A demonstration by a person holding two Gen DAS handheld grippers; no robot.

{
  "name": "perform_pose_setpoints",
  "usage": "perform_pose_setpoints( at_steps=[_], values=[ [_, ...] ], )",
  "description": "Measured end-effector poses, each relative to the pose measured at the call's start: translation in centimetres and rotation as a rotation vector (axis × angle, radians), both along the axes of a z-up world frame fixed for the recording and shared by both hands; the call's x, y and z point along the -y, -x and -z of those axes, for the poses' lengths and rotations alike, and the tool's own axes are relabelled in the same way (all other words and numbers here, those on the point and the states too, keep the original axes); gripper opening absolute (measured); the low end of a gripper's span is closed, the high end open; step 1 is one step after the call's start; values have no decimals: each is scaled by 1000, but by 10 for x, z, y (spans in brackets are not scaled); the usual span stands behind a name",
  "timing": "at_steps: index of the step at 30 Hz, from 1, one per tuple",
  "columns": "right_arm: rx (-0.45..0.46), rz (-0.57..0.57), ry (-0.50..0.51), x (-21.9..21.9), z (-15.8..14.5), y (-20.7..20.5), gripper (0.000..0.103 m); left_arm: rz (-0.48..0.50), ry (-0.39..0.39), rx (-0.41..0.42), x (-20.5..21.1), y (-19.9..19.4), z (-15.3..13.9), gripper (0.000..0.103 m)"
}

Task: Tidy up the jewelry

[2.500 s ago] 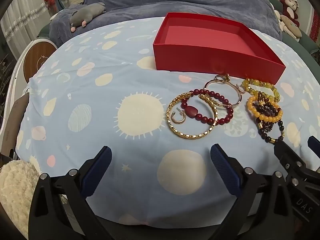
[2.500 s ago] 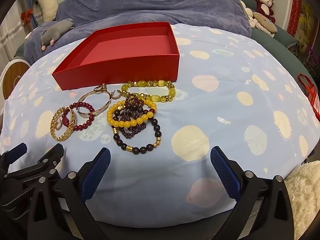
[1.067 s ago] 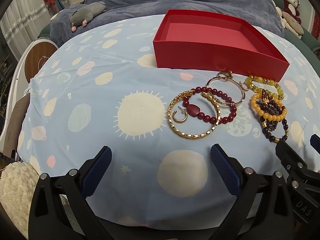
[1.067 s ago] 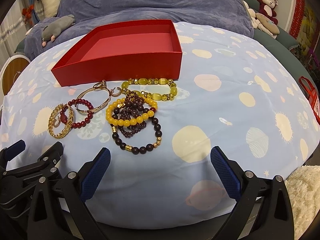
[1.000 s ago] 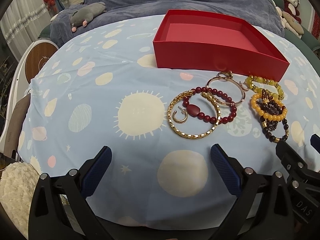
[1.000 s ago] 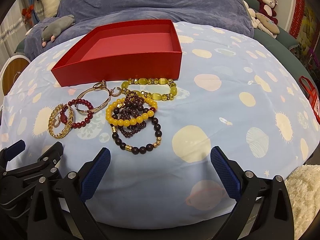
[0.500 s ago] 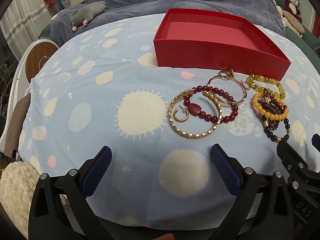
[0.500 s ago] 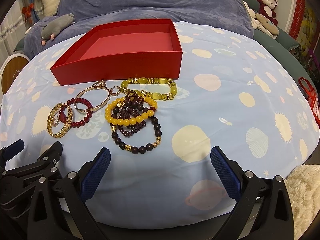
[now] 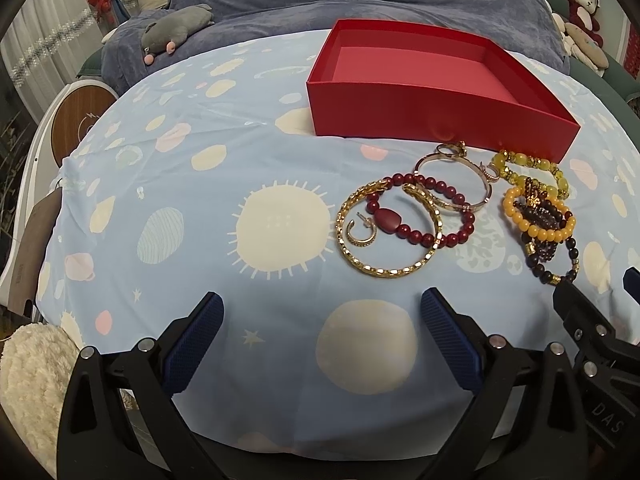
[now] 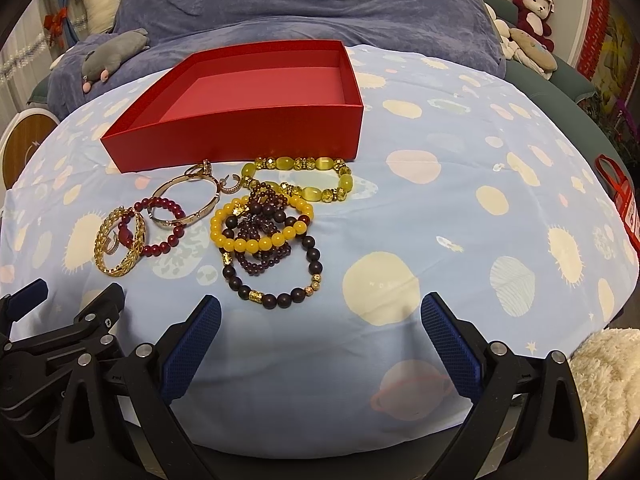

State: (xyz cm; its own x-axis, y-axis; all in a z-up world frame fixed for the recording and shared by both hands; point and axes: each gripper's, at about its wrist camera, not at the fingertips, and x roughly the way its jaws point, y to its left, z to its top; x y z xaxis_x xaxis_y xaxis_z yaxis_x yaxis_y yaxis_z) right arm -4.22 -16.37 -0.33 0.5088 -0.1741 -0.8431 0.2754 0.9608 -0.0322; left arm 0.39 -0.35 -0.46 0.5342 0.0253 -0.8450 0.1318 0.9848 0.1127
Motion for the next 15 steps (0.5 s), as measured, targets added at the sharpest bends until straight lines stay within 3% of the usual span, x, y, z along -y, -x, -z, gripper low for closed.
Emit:
perform_pose_setpoints(
  at_steps=[15],
  values=[
    [-1, 1, 4, 1, 0, 0, 96, 2, 5, -7, 0, -2, 2, 94]
  ],
)
